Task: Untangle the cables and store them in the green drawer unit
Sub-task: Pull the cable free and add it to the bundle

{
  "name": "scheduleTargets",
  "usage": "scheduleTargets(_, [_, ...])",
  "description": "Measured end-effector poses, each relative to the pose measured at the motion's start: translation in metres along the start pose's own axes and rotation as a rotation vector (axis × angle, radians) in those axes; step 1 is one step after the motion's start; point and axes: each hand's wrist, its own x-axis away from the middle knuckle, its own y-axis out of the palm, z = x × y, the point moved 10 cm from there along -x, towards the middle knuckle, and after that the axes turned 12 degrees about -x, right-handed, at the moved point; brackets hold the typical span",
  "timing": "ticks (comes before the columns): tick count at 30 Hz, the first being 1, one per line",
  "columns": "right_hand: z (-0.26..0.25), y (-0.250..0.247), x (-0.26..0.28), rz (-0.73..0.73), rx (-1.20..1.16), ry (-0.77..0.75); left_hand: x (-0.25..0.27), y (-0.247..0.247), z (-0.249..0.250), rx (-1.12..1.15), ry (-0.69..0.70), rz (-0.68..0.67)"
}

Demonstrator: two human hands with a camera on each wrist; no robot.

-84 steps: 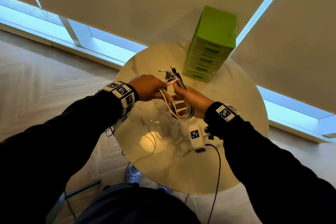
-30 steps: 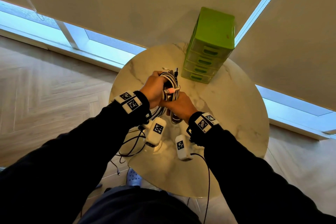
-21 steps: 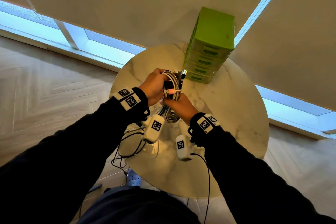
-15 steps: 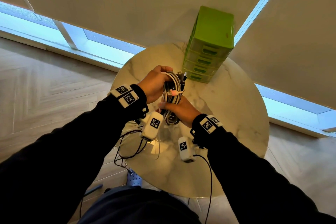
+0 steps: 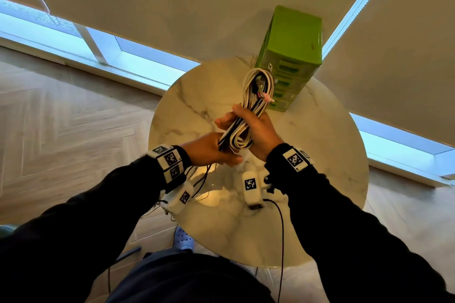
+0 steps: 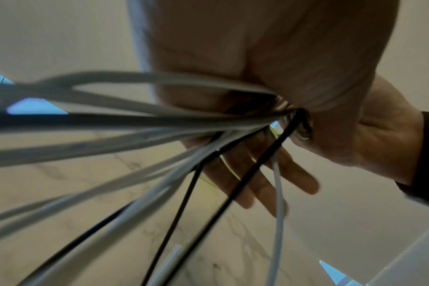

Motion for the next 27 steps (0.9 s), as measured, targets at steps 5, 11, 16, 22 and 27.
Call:
scheduleTargets(5, [-0.003,0.012,-0.003,-0.018,-0.141,0.032,-0.003,-0.017,0.000,-0.108,-0.051,0.103])
scheduleTargets(11, [-0.017,0.014,-0.005,-0.059,0.152,0.095,-0.011,-0.012,-0.011,-0.264,-0.111,0.064])
scheduleTargets(16, [-0.035,-0.001,-0.006,-0.027,0.550,0.062,0.001,-0.009,-0.036,-0.349,-0.153,0.034])
scheduleTargets(22, [-0.034,-0.031,-0.009,0.063,0.762,0.047,0.021,-0.031,-0.033,-0.516,-0.149,0.088])
scheduleTargets(27, [-0.008,-0.041,-0.005,0.074,0.740,0.136,0.023,-0.056,-0.017,-0.630,-0.143,0.146])
